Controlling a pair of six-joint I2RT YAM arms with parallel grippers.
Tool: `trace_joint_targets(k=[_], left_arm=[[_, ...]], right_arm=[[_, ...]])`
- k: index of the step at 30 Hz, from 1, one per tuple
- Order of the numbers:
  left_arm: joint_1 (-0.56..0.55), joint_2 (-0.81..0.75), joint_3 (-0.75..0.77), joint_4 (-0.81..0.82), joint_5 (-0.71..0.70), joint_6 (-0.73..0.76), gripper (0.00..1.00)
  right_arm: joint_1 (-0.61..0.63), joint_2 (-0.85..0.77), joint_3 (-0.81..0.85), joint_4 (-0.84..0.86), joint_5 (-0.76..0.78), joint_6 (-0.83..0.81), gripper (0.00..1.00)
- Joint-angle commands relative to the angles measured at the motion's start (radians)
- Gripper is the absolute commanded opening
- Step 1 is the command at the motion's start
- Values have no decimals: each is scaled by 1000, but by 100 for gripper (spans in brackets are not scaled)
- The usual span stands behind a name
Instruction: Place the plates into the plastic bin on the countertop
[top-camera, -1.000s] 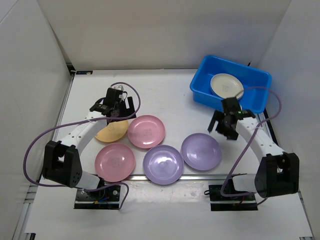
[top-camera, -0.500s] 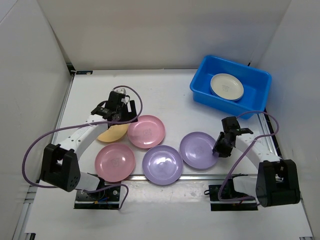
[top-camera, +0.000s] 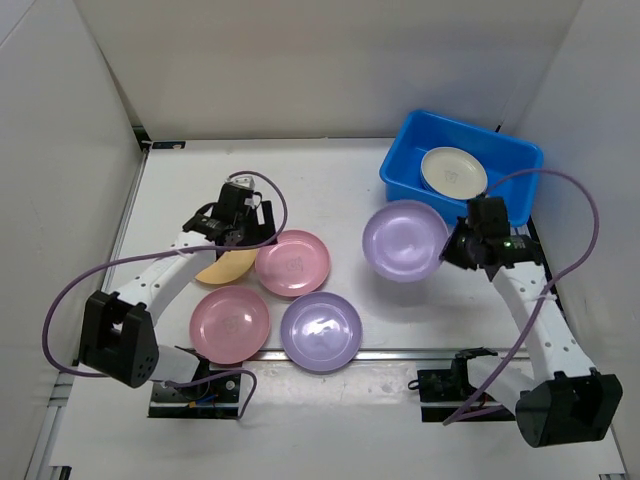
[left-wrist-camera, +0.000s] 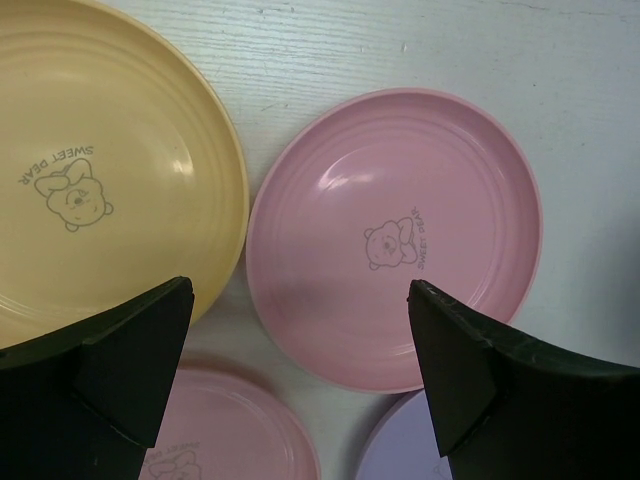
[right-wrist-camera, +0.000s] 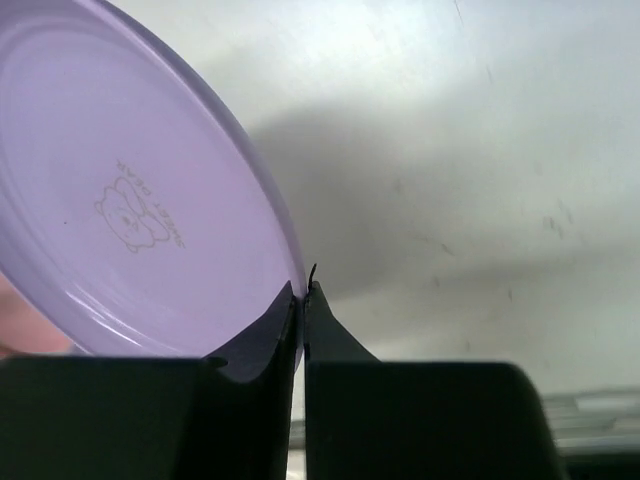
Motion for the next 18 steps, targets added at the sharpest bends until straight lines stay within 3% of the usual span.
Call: trace_joint_targets(k=[1,8,13,18], left_arm=[[-7,10,14,5,3,22,99],[-5,65,54,5,23,80,99],[3,114,111,8,41,138,99],[6,246,236,5,70,256,99]], right_arm=[[-1,-14,159,5,-55,-85,0],[-43,257,465,113,144,-122,0],[-255,486,628,168,40,-58,0],[-318,725,785,199,22,13,0]])
